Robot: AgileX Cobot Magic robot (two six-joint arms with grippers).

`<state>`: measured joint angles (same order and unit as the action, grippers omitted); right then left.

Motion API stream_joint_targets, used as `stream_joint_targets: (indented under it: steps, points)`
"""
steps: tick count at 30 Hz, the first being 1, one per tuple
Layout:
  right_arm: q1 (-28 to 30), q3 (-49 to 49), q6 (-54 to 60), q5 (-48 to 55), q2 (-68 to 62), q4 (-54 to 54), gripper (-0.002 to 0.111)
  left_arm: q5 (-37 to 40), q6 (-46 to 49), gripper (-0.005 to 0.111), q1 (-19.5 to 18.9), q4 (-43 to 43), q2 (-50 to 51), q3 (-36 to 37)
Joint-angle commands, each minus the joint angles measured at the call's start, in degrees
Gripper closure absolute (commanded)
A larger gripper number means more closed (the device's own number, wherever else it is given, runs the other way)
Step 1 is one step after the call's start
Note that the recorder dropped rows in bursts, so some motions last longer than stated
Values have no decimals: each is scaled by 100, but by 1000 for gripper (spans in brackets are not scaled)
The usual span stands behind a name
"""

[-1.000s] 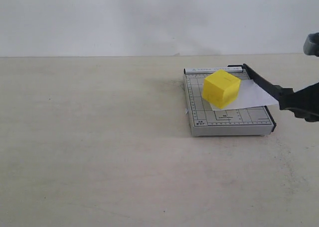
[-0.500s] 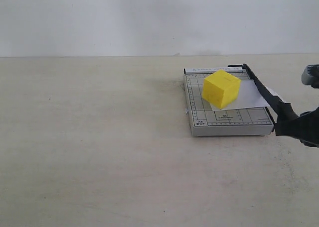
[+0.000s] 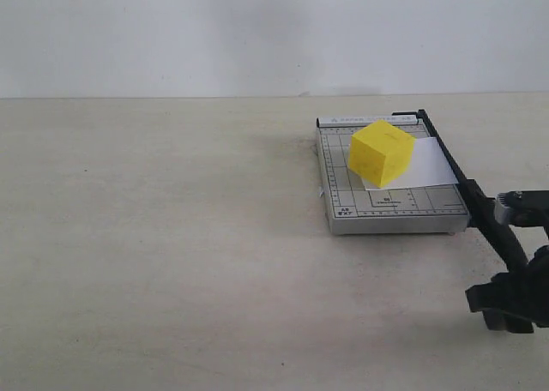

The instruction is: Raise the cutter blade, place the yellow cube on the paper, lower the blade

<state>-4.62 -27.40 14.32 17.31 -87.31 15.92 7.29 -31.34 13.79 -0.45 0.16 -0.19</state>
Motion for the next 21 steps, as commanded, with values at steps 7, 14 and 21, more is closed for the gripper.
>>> stream_joint_targets:
  steps: [7, 14, 21]
  points:
    - [5, -133, -624, 1645, 1008, -32, 57, 4, 7, 102, -19, -39, -16, 19]
    - [5, -133, -755, 1885, 3630, 82, 109, 4, 34, 102, -19, -39, -16, 19]
    - [5, -133, -729, 791, 7115, 80, 109, 4, 34, 102, -19, -39, -16, 19]
